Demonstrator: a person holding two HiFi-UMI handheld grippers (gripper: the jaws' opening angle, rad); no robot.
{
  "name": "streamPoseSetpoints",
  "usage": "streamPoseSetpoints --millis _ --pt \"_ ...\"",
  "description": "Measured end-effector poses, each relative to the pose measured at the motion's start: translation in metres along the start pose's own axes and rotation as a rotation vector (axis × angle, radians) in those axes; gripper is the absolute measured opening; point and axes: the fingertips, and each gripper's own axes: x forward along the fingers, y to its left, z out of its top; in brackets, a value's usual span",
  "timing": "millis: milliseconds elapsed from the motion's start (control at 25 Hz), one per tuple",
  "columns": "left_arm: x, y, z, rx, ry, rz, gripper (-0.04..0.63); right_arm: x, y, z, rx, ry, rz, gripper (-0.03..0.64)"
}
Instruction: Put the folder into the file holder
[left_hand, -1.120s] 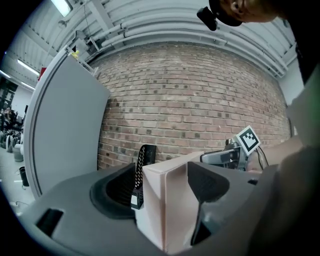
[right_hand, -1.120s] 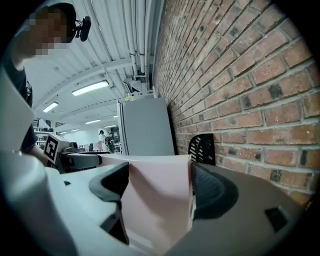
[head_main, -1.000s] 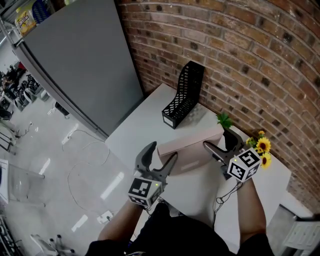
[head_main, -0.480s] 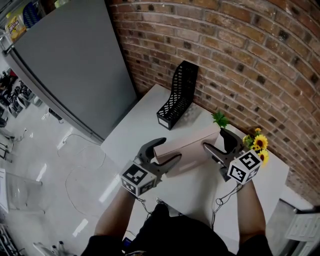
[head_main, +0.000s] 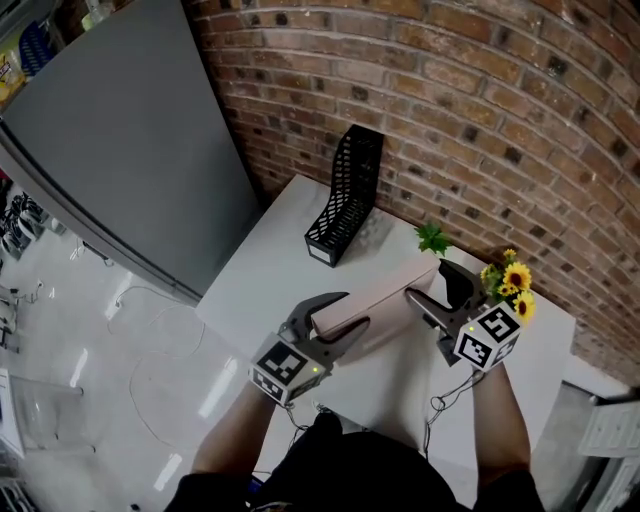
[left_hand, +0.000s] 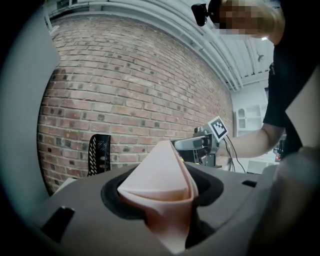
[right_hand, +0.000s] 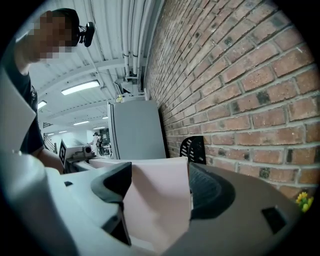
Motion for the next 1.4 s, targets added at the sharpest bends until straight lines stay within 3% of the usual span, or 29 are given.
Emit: streamPoseSetpoints --millis 520,720,840,1120,1400 --pt "-0.007 0.016 0.001 -0.014 -0.019 0.099 0.178 0.011 0.002 0.002 0.017 -0.027 -0.163 0.347" --pt "-0.015 0.038 0.004 -0.001 -0.025 0.155 0.176 0.009 0.002 0.008 -0.009 -0.069 -0.287 0.194" --pt "-0.021 0.048 0.008 -0.022 -0.027 0.183 0.175 0.005 0.0 0.01 -0.016 -0.08 -0.342 0.004" --pt "-0.041 0.07 0.034 0.032 -0.068 0.301 0.175 0.004 0.001 0.011 0.005 -0.088 -0.394 0.003" --pt "-0.062 0.072 0.056 0.036 -0.105 0.426 0.175 -0.004 0.01 0.018 0.026 -0.099 -0.342 0.003"
